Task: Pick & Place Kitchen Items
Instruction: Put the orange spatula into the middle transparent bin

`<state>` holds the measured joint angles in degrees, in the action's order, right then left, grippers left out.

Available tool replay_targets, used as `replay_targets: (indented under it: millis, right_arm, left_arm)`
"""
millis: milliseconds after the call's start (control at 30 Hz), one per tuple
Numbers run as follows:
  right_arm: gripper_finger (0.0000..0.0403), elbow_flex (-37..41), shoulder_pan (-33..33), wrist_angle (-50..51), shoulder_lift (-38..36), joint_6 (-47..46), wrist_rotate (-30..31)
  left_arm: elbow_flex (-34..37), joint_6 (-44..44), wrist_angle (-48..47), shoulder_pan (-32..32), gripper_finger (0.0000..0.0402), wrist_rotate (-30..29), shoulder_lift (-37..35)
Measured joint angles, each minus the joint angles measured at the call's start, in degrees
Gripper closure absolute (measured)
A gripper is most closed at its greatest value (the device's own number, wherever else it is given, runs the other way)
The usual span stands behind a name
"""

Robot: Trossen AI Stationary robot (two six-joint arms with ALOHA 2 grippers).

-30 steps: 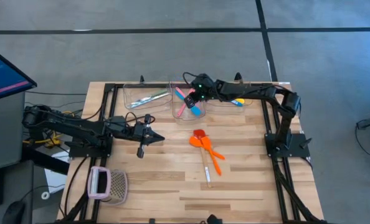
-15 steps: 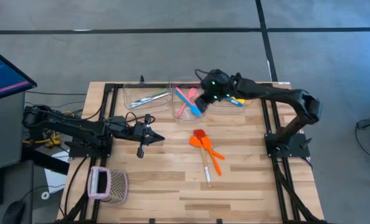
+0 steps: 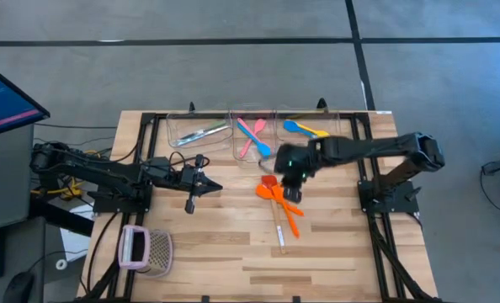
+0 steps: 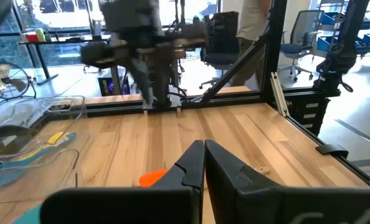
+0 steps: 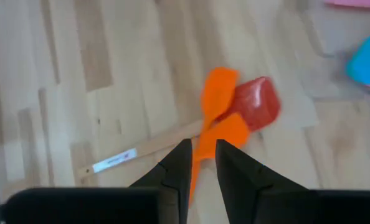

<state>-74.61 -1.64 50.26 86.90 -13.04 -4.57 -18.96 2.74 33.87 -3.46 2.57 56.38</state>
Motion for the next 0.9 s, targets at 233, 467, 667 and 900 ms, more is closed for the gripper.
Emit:
replay_targets:
  millis: [233, 467, 667, 900]
  right_arm:
    - [0.0335, 1.06, 8.89, 0.89, 0.35, -5.19, 9.65]
    - [0.0335, 9.19, 13.94, -4.87, 0.45, -21.88, 13.4]
    - [0.0335, 14.95, 15.86, -4.97, 0.45, -52.47, 13.72]
    - [0.0335, 17.07, 20.2, -6.35, 0.42, -59.95, 14.09]
  left_arm:
    - [0.0, 0.0, 0.0, -0.02, 0.04, 0.02, 0.0]
    - [0.0, 0.02, 0.06, -0.02, 0.04, 0.02, 0.0]
    - [0.0, 0.02, 0.07, 0.0, 0.04, 0.02, 0.01]
    - [0.0, 0.02, 0.07, 0.0, 0.04, 0.02, 0.0]
